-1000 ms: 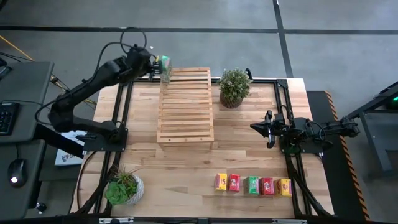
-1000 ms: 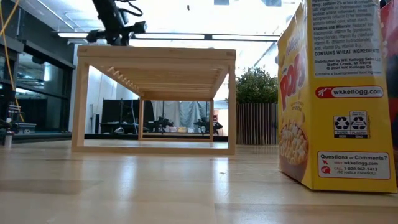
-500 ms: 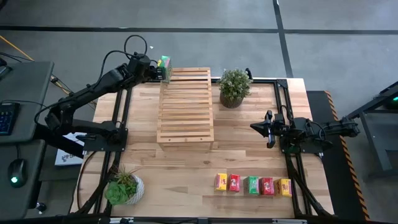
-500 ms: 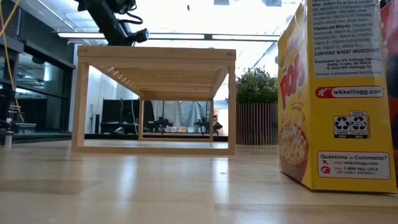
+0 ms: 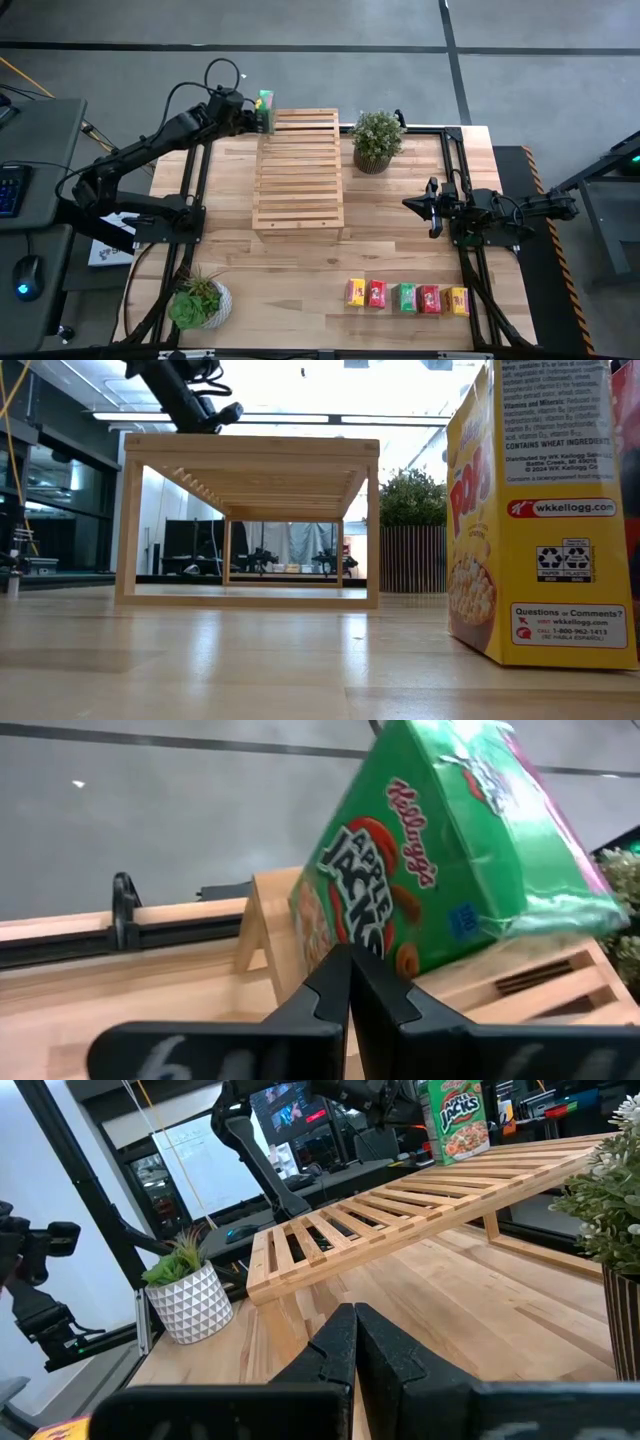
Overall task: Stack cereal on shelf
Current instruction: Put the left green cereal box on the shelf, then put the green cereal box aligned with the other green cereal box on the shelf
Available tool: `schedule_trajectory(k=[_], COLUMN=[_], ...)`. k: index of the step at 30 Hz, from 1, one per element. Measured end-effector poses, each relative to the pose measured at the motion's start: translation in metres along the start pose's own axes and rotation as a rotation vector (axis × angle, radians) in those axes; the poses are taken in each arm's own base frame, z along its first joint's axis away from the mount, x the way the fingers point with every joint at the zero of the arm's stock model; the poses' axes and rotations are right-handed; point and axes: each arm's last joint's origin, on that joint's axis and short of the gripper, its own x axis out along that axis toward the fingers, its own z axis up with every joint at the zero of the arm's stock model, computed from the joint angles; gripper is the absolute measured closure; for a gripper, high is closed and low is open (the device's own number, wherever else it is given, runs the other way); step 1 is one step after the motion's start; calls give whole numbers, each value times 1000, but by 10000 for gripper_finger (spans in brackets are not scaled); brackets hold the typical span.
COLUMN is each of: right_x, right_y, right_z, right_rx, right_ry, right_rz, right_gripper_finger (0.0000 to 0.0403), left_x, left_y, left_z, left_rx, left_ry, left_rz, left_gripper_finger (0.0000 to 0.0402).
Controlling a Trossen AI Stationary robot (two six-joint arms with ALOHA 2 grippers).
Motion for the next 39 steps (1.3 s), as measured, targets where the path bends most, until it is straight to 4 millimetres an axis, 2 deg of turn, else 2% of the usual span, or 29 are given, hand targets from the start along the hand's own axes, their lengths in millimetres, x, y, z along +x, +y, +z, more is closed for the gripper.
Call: schedule_trajectory(k=[12,18,22,27,34,36,39], right_x=[0,0,0,0,0,0,-2], right_y=[0,0,0,0,0,2,4], right_z=[0,0,0,0,2,6,20], right_rx=[0,0,0,0,6,116,437], right_ry=[0,0,0,0,-19,-53,-213], right_rz=[0,0,0,0,2,25,48], right_gripper_finger=[402,402,402,402,402,402,402], left_x=[-7,-43,-74,-109,-147,-157,-171], left_y=[-2,8,9,-12,-59,-68,-75], left_z=[-3,7,8,4,-12,-15,-18], left_rx=[8,6,28,56,158,161,164], left_ry=[0,-107,-185,-302,-428,-466,-515], left_rz=[-10,-61,-166,-432,-831,-918,-1014], left_gripper_finger=[401,401,401,401,401,401,401])
